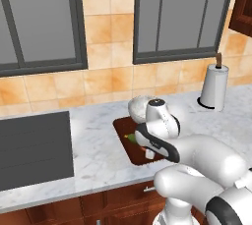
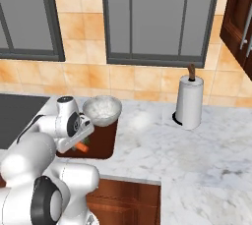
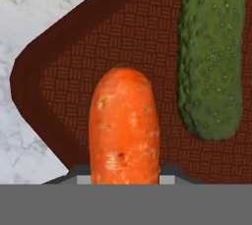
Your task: Place the two vegetables and bowl onto the tray for setting up a vegetable dip station.
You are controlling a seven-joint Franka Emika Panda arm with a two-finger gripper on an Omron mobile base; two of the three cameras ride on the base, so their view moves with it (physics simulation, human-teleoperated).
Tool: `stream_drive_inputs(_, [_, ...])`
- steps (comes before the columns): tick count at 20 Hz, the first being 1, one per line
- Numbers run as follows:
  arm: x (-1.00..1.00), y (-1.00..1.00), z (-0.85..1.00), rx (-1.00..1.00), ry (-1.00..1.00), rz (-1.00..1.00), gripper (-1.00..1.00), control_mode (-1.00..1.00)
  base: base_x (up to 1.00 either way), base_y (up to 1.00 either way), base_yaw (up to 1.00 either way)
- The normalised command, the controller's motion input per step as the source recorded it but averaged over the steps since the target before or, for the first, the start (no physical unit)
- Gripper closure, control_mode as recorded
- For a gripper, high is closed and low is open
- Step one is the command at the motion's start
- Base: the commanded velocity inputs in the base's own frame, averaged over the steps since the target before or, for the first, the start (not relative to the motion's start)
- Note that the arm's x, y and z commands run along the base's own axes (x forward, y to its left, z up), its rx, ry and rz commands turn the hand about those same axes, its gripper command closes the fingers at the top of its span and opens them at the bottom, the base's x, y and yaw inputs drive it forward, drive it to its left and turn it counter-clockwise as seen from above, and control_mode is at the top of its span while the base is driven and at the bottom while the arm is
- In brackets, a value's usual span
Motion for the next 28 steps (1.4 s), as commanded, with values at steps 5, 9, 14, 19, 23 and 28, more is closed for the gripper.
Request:
stream_drive_inputs(5, [0.05, 0.05, -0.28, 0.0, 0.0, 0.04, 1.0, -1.0, 0.0, 0.0, 0.0])
stream_drive_inputs(9, [0.1, 0.01, -0.17, 0.0, 0.0, 0.03, 1.0, -1.0, 0.0, 0.0, 0.0])
stream_drive_inputs(14, [0.06, 0.0, -0.15, 0.0, 0.01, 0.03, 1.0, -1.0, 0.0, 0.0, 0.0])
stream_drive_inputs(19, [0.03, 0.0, -0.14, 0.0, 0.03, 0.03, 1.0, -1.0, 0.0, 0.0, 0.0])
stream_drive_inputs(23, [0.06, 0.01, -0.11, 0.0, 0.03, 0.02, 1.0, -1.0, 0.0, 0.0, 0.0])
stream_drive_inputs(28, [0.04, 0.0, -0.09, 0.0, 0.02, 0.03, -1.0, -1.0, 0.0, 0.0, 0.0])
